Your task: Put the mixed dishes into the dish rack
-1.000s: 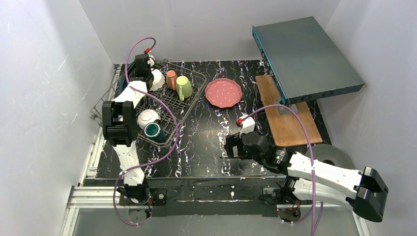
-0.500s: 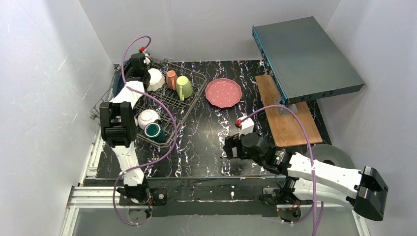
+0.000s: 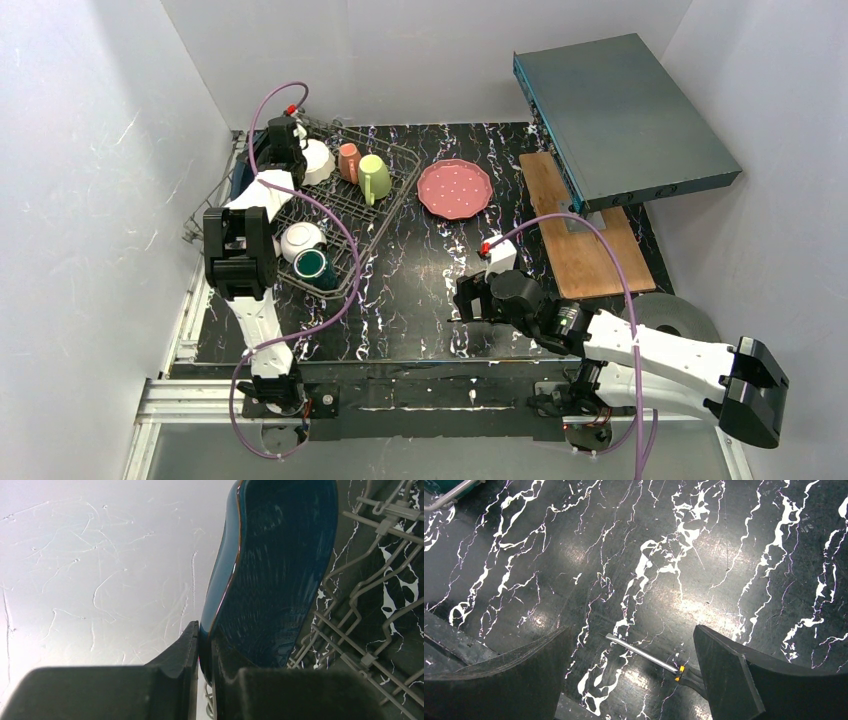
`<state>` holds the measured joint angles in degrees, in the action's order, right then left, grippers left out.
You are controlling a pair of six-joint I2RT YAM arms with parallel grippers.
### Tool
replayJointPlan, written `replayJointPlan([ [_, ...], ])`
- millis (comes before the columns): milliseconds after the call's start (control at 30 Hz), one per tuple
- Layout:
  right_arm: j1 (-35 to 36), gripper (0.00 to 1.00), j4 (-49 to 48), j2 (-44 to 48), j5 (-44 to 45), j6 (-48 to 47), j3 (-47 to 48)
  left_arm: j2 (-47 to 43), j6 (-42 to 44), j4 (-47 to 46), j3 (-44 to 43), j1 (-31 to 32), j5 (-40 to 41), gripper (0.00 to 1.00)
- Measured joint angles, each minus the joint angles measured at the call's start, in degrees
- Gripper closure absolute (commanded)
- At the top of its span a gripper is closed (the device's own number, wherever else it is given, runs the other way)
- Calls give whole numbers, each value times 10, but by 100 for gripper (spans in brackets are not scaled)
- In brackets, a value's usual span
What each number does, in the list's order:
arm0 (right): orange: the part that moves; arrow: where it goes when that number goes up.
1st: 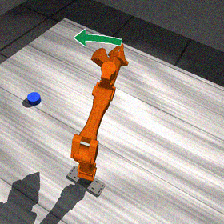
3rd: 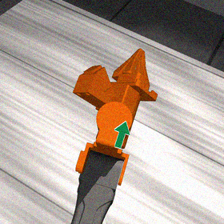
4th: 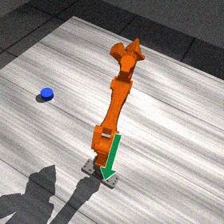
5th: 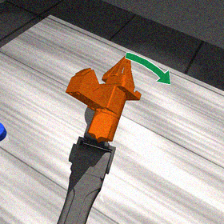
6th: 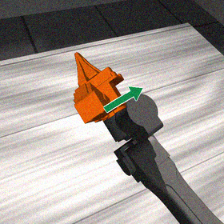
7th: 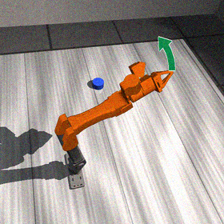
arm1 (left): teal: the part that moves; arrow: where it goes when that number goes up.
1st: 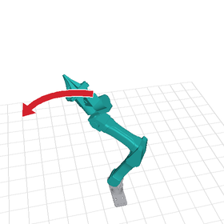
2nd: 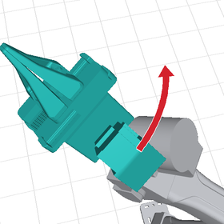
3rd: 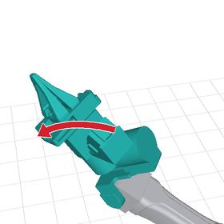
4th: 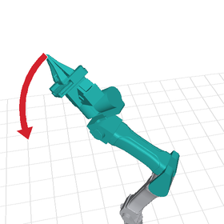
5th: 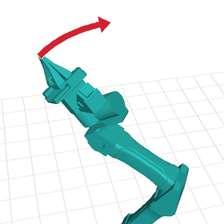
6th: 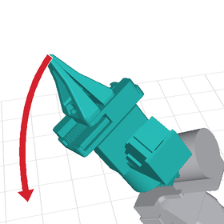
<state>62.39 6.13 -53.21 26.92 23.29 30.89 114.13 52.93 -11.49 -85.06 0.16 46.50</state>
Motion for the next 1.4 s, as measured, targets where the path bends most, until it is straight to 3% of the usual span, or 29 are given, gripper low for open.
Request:
replayJointPlan([
  [167,0,2,-2,-3,0,0,0,0,-3,12,2,0,-1,100],
  [300,1,2,-2,-4,0,-2,0,0,-6,13,3,0,0,79],
  [433,3,2,-2,-4,1,-2,0,0,-7,8,3,-3,3,65],
  [833,3,2,-3,-6,2,-6,0,0,-18,-6,-3,-22,20,40],
  [967,3,2,-3,-10,2,-7,0,-4,-64,34,-8,-22,20,33],
  [1033,3,2,-3,-12,2,-7,0,-13,-92,64,-8,-22,12,24],
  [1400,3,2,-3,-23,1,-8,0,-84,-212,186,-8,-22,-39,18],
])
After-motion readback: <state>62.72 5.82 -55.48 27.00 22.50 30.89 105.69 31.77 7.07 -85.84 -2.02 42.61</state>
